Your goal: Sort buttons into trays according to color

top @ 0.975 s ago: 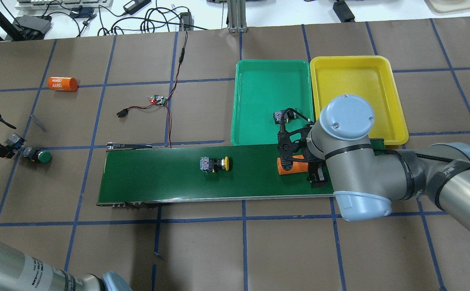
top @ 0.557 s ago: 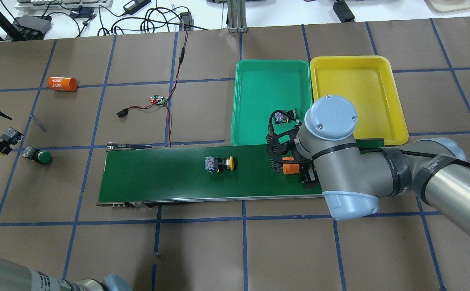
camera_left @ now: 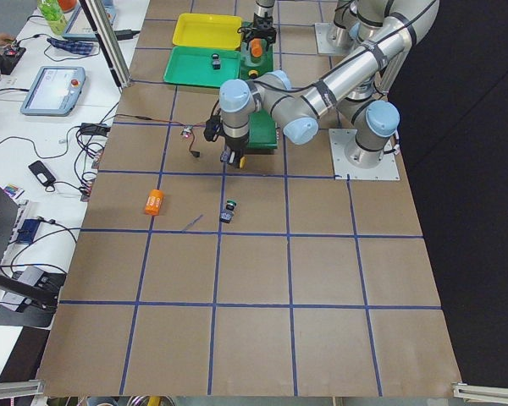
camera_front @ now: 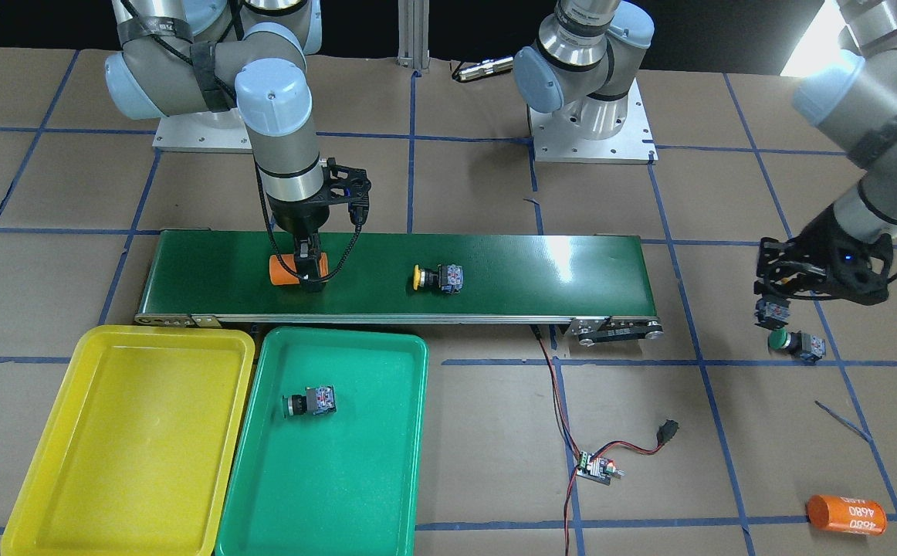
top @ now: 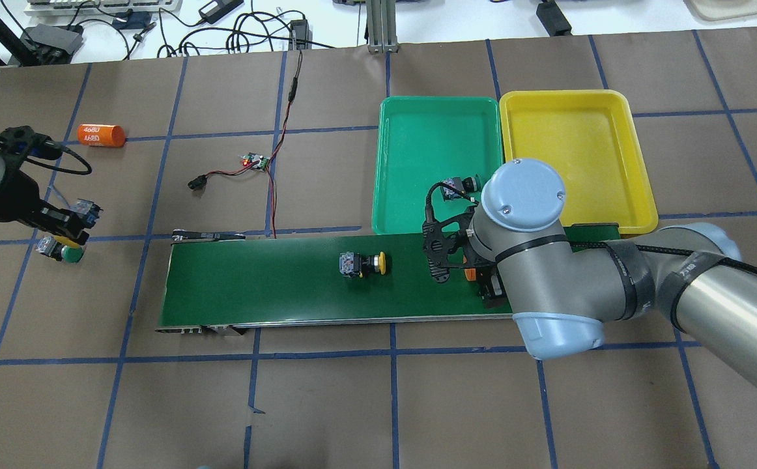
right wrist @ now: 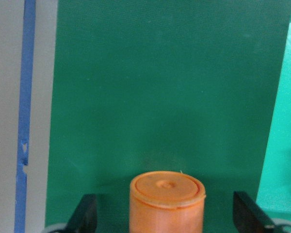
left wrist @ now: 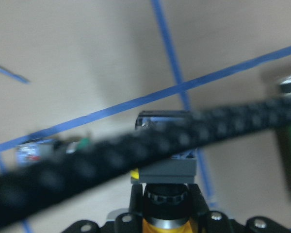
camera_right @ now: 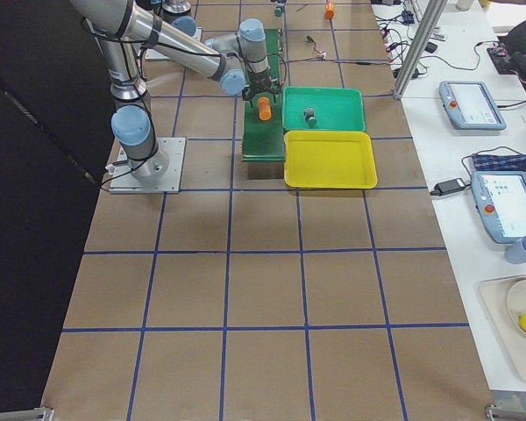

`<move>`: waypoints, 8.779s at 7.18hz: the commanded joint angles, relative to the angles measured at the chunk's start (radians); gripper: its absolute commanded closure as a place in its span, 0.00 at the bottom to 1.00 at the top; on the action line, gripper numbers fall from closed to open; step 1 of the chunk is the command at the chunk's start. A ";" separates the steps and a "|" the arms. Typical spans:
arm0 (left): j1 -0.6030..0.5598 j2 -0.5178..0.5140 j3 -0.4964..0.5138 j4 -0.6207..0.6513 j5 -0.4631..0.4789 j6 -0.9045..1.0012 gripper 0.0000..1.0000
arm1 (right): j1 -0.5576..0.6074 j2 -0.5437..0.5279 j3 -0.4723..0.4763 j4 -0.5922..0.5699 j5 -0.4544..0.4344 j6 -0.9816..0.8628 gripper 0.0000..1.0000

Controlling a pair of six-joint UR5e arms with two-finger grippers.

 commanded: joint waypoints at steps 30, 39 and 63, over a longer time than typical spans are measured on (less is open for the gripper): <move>0.244 -0.432 0.213 0.115 0.009 0.286 0.00 | 0.088 0.085 -0.097 0.000 -0.029 0.193 0.77; -0.110 -0.057 0.089 -0.115 0.060 -0.312 0.95 | -0.276 0.230 -0.243 -0.012 -0.044 -0.194 0.12; 0.053 -0.819 0.967 -0.032 -0.018 -0.011 0.00 | -0.058 0.000 -0.020 0.101 -0.027 0.004 0.00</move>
